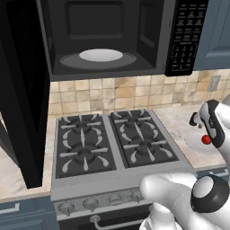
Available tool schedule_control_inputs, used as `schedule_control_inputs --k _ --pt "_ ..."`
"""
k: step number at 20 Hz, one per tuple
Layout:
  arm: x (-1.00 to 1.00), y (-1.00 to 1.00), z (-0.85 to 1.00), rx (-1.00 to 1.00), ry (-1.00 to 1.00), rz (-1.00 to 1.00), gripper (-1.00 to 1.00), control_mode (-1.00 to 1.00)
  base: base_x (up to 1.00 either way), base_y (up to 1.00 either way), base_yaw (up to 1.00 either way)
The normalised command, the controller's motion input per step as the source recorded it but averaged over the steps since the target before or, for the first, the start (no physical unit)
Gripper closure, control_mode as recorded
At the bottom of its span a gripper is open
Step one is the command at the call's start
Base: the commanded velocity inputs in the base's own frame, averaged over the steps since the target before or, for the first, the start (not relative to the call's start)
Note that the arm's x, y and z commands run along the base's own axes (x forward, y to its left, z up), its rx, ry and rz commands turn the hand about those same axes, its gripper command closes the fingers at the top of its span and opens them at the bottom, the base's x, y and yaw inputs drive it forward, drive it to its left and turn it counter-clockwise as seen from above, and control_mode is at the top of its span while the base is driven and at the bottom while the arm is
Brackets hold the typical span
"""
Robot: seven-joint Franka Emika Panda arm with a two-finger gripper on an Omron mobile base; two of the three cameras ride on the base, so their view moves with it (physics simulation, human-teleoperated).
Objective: Pick the tomato from the counter and place it in the microwave.
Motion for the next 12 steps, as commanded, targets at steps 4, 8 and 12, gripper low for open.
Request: schedule_control_inputs --k 4,8,12 --pt "0.69 -0.82 -0.62 0.0 0.12 -0.23 -1.0 -1.0 0.0 0.0 0.0" --pt "0.75 -0.78 -0.63 0.0 0.12 -0.14 -1.0 -1.0 0.0 0.0 0.0" --pt "0.59 -0.59 -0.6 0.0 0.02 -0.04 -1.0 -1.0 0.0 0.0 0.0"
